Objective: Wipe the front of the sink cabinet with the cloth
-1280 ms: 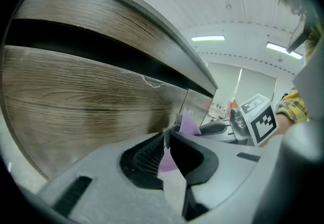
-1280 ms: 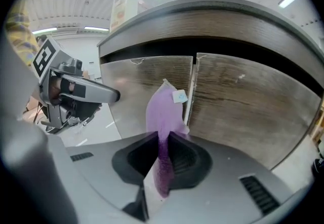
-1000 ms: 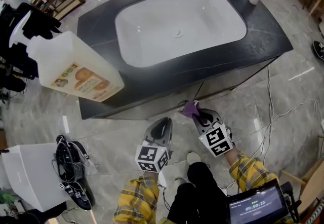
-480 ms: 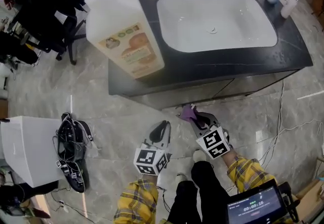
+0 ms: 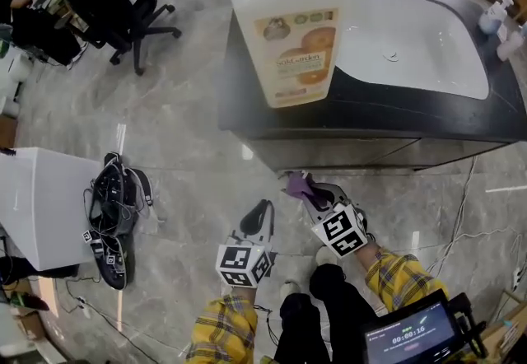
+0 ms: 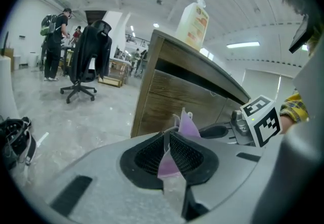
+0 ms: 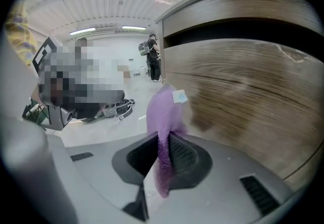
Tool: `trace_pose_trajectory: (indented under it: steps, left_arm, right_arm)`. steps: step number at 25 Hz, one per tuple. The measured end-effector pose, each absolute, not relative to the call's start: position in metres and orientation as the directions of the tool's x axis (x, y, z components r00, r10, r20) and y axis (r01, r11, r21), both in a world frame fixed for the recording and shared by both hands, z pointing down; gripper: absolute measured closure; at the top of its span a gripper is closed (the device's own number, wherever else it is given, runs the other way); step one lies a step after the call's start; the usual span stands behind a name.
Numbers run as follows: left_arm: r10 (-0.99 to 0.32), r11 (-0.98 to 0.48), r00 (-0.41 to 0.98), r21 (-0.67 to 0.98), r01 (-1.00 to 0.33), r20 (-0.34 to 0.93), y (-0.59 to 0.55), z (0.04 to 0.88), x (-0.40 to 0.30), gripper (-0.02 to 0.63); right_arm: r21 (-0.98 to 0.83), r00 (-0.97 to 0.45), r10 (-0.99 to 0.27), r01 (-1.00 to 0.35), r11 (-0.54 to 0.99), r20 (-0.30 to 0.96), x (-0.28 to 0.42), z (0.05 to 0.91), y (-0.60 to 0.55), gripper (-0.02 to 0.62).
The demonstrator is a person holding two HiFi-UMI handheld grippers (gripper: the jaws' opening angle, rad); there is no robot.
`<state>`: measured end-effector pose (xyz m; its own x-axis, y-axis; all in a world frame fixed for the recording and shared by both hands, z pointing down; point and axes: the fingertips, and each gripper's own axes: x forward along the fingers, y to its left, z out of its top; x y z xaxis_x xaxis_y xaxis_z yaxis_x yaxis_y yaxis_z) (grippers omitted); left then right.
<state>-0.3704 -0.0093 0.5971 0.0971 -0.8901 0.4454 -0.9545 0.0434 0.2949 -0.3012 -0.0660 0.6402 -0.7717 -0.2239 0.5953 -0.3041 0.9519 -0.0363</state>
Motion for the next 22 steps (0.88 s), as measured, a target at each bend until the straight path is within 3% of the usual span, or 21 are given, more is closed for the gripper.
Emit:
trace_pose_trajectory:
  steps: [11,22]
  left_arm:
    - [-0.889,0.125,0.021,0.286,-0.950,0.457,0.010,0.632,-0.408,0.572]
    - [-0.902,0.152,-0.007,0.302,-0.941,0.433,0.010,0.648,-0.421,0.572]
  right_arm:
    - [-0.013,-0.781,-0.141,-0.188,0.982,0.608,-0.353,0.676,-0.057,0.554]
    - [0.026,-0.755,-0.228,-0.269,0.963,0.614,-0.359,0.702,-0.083,0.554]
